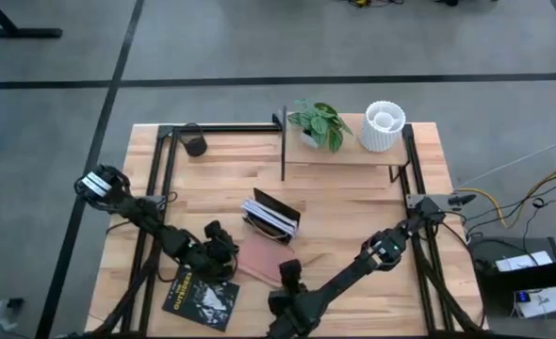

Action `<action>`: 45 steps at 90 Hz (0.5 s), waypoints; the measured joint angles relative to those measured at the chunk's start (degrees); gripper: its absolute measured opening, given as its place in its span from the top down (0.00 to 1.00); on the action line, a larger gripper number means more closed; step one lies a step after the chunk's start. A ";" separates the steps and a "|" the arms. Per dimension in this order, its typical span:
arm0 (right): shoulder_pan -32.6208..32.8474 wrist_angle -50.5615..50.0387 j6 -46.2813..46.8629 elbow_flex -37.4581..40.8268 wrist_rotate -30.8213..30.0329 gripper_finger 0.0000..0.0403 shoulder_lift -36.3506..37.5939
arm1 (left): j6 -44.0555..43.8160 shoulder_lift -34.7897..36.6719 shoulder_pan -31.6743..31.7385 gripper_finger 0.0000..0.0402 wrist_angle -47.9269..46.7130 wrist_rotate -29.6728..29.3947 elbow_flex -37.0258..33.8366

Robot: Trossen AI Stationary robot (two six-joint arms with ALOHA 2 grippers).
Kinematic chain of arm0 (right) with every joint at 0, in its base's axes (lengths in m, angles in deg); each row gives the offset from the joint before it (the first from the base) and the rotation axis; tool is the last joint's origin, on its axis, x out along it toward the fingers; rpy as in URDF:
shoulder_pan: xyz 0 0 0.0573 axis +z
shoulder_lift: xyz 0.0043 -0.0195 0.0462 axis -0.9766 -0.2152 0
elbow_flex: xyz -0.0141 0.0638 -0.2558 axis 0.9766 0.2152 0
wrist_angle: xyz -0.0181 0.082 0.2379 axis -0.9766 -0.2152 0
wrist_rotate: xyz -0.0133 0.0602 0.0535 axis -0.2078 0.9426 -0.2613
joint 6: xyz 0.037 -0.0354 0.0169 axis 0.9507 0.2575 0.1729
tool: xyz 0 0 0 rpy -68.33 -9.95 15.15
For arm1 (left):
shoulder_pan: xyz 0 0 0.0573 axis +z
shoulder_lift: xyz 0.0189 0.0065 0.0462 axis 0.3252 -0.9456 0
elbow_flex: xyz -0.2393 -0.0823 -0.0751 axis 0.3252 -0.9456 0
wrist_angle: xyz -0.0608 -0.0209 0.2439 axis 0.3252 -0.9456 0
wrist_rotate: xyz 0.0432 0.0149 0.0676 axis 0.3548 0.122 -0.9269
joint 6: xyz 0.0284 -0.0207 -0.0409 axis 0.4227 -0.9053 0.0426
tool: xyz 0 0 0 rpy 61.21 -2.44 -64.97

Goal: Stock shelves
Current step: Put the pink notebook into the black mesh bookshelf

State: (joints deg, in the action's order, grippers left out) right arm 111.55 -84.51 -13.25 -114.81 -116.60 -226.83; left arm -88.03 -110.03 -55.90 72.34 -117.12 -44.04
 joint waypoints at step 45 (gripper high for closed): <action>0.11 0.78 35.17 -0.11 -0.65 0.66 -0.02 | -0.44 -0.02 -0.04 0.89 0.33 -0.04 0.02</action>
State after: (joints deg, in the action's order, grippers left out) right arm 111.66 -83.74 21.93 -114.92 -117.24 -226.85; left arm -88.47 -110.05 -55.94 72.67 -117.17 -44.02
